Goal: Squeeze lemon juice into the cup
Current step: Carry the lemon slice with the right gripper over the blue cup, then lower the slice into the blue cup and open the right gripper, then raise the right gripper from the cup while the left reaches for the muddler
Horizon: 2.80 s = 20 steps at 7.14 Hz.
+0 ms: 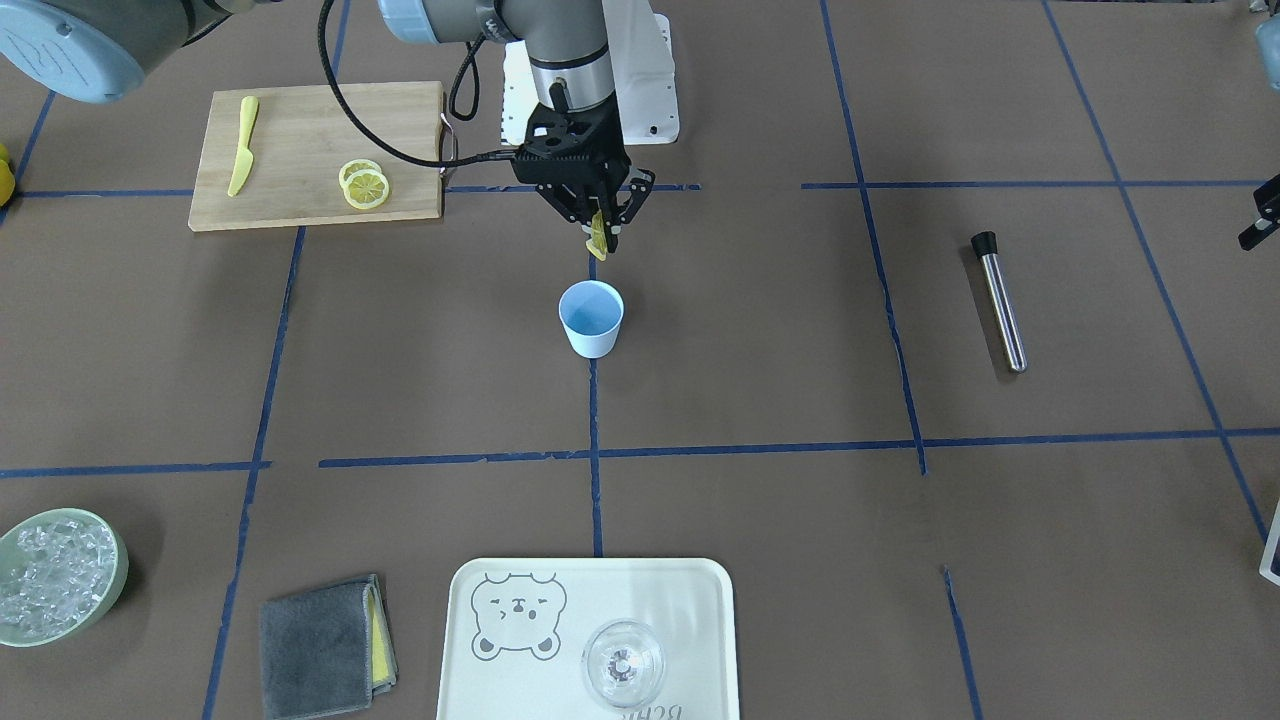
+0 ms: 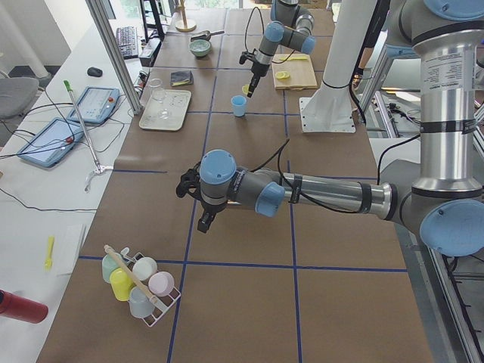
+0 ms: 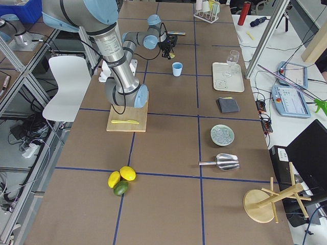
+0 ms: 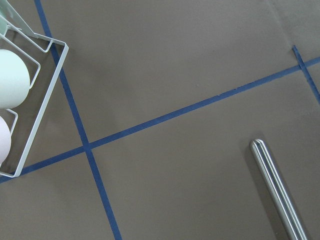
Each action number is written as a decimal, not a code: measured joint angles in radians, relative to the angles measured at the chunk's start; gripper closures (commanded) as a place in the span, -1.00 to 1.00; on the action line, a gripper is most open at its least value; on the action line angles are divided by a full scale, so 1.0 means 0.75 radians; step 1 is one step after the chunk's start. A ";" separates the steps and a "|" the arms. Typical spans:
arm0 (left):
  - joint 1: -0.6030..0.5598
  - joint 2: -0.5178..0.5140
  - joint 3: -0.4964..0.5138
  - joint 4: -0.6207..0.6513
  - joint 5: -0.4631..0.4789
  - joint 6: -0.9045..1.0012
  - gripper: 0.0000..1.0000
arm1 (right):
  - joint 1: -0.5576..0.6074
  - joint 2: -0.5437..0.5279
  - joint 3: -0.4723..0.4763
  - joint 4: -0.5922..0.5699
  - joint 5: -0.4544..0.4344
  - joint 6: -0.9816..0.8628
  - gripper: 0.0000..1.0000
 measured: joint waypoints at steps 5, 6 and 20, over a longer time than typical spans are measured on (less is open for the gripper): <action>0.000 0.045 -0.010 -0.080 -0.012 -0.011 -1.00 | 0.052 0.049 -0.131 0.002 0.050 -0.032 0.84; 0.000 0.052 -0.010 -0.092 -0.017 -0.012 -1.00 | 0.064 0.047 -0.133 0.002 0.061 -0.034 0.69; 0.322 -0.040 0.018 -0.184 0.093 -0.787 -1.00 | 0.310 -0.276 0.202 -0.008 0.448 -0.223 -0.99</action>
